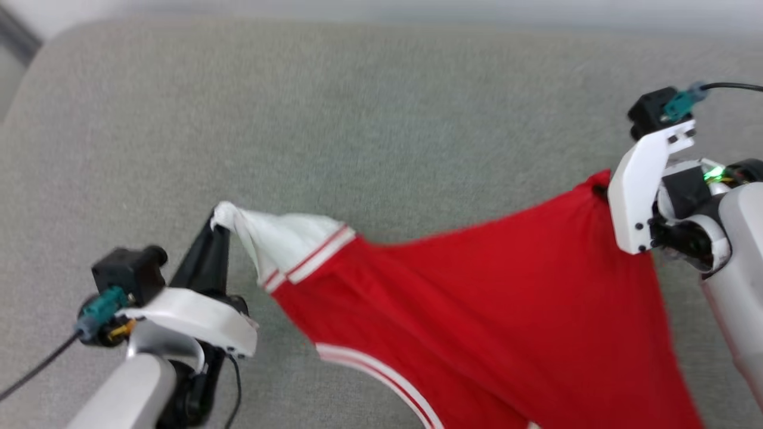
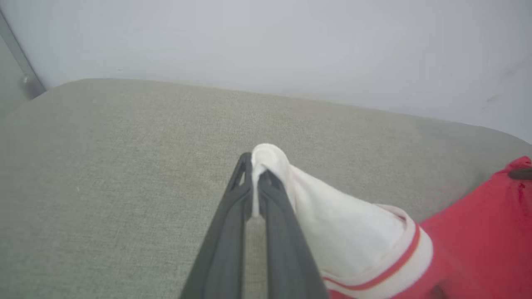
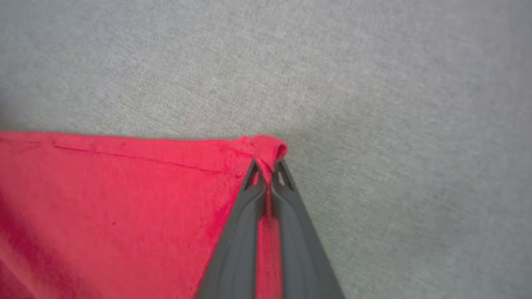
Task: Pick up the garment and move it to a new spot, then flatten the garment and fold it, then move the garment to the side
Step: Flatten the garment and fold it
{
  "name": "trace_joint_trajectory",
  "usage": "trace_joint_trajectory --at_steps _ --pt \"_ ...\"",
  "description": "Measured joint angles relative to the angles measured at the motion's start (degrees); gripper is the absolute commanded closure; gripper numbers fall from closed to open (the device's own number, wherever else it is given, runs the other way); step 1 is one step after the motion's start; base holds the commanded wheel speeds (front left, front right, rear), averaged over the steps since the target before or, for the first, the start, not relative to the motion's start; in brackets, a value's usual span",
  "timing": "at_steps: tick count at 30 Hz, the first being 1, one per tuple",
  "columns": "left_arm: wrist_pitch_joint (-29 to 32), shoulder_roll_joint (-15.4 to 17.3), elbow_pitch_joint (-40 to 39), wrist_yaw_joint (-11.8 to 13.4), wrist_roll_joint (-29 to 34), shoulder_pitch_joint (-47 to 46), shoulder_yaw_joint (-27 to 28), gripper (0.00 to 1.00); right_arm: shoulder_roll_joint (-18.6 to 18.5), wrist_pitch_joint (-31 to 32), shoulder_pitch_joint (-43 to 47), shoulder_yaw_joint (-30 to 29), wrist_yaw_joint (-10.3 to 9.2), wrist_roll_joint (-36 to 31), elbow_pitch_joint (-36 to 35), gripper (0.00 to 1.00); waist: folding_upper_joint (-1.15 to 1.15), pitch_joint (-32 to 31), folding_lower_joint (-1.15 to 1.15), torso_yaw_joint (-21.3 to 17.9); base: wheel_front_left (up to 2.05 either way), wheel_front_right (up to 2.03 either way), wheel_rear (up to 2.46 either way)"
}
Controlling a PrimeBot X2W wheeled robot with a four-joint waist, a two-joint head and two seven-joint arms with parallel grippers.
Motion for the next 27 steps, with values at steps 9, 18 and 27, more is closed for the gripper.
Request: trace_joint_trajectory --at_steps 9,18,27 --pt "2.2 1.7 2.1 -2.4 0.5 -10.0 1.5 1.00 2.0 -11.9 -0.6 -6.9 0.01 -4.0 3.3 1.00 0.00 -8.5 -0.01 -2.9 0.00 0.00 0.00" --pt "4.6 -0.2 13.7 -6.7 1.5 -29.1 1.2 1.00 4.1 -19.3 -8.7 -11.5 0.00 -9.4 7.8 1.00 0.00 -11.1 -0.01 -6.8 0.00 0.00 0.00" --pt "3.9 -1.5 28.3 -11.4 4.1 -51.2 1.6 1.00 5.5 -26.1 -23.5 -16.2 0.01 -14.7 10.5 1.00 0.00 -5.3 -0.01 -7.9 0.00 0.00 0.00"
